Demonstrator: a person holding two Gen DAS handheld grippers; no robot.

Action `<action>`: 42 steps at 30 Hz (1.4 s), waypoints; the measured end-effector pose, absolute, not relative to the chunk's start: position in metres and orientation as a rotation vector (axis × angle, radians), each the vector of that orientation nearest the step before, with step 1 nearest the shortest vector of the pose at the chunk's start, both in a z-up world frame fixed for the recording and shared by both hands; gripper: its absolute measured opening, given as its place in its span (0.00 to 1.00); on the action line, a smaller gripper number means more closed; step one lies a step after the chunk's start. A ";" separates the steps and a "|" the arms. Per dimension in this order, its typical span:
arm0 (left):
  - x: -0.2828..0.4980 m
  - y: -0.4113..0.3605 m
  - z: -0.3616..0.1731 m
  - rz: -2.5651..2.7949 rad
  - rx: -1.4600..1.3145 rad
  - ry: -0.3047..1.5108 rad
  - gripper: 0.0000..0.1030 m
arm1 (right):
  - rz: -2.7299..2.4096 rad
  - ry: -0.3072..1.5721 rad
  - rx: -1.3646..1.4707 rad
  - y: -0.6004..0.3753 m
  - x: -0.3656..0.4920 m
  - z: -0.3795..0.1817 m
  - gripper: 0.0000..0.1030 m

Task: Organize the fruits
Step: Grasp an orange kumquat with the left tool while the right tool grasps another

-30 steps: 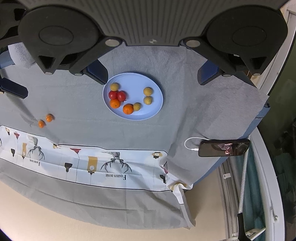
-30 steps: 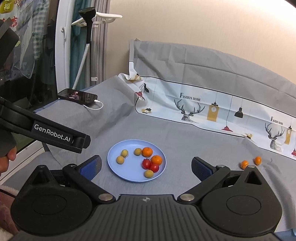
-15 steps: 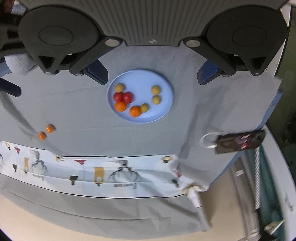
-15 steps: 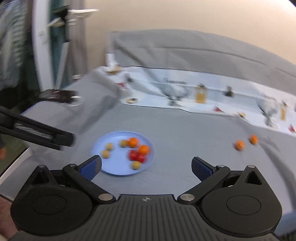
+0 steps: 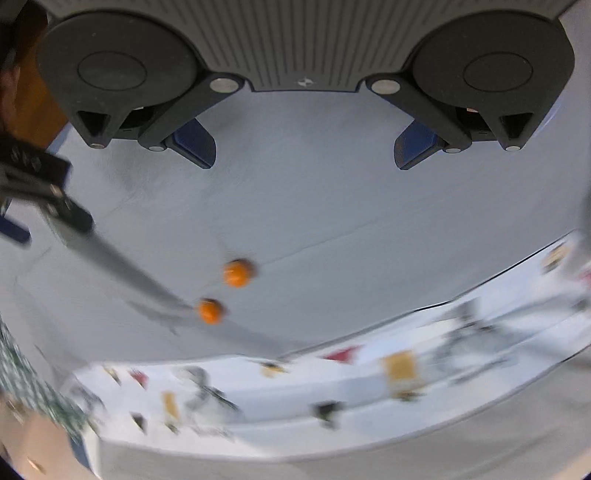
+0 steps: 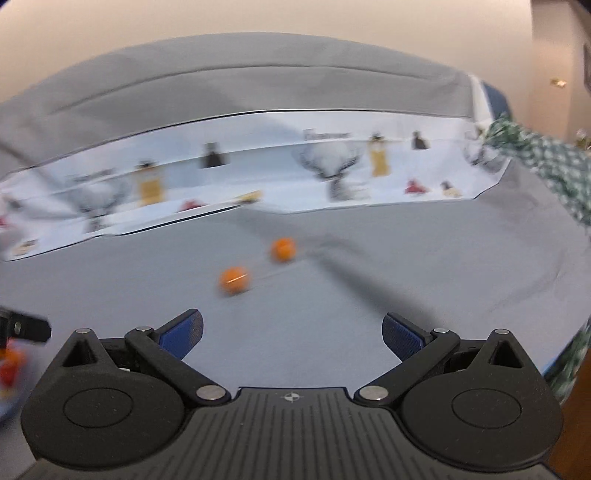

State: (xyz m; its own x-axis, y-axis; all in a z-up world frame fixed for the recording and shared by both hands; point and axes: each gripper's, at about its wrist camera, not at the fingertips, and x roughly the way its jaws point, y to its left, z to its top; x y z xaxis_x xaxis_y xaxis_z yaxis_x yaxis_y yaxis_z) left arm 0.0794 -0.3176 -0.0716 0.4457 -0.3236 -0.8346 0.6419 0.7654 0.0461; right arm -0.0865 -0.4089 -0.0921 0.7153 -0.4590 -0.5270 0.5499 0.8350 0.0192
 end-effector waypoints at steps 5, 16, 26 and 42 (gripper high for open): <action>0.132 -0.421 -0.140 -0.683 0.474 0.981 1.00 | -0.506 0.621 0.181 -0.506 -0.011 -0.152 0.99; 0.223 -0.484 -0.209 -0.763 0.503 1.005 0.86 | -0.249 0.658 0.041 -0.572 0.116 -0.222 0.99; 0.222 -0.467 -0.183 -0.796 0.436 0.985 0.39 | -0.230 0.614 0.017 -0.541 0.158 -0.213 0.33; 0.054 -0.233 -0.012 -0.584 0.330 0.968 0.39 | -0.298 0.363 0.261 -0.392 -0.046 -0.061 0.33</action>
